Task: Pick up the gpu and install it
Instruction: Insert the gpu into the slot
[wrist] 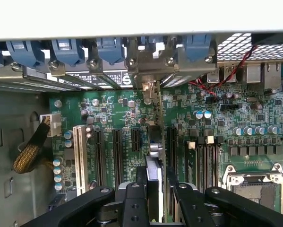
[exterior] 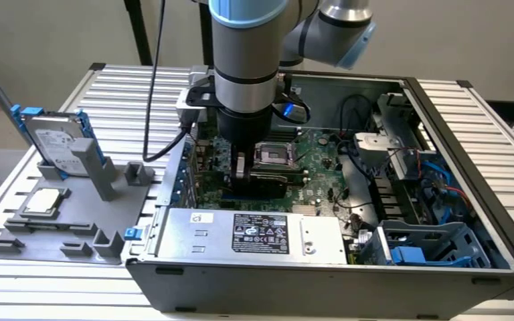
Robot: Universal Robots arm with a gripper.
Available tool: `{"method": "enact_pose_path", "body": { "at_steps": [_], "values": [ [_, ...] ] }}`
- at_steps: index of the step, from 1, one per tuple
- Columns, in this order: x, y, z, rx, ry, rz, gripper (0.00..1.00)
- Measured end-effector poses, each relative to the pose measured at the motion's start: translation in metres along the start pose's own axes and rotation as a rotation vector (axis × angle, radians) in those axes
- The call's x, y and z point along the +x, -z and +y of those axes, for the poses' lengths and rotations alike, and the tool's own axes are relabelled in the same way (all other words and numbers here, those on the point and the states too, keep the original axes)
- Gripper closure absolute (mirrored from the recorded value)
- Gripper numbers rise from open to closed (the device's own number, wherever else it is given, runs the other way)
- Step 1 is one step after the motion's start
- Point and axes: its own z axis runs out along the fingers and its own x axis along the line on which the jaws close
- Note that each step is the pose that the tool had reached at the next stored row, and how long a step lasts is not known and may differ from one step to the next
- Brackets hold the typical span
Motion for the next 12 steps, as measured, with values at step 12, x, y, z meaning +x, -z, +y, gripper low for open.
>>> {"method": "enact_pose_path", "body": {
  "at_steps": [12],
  "values": [
    [0.0, -0.0015, -0.0001, 0.0006, 0.0, -0.0007, 0.73]
  ]
}}
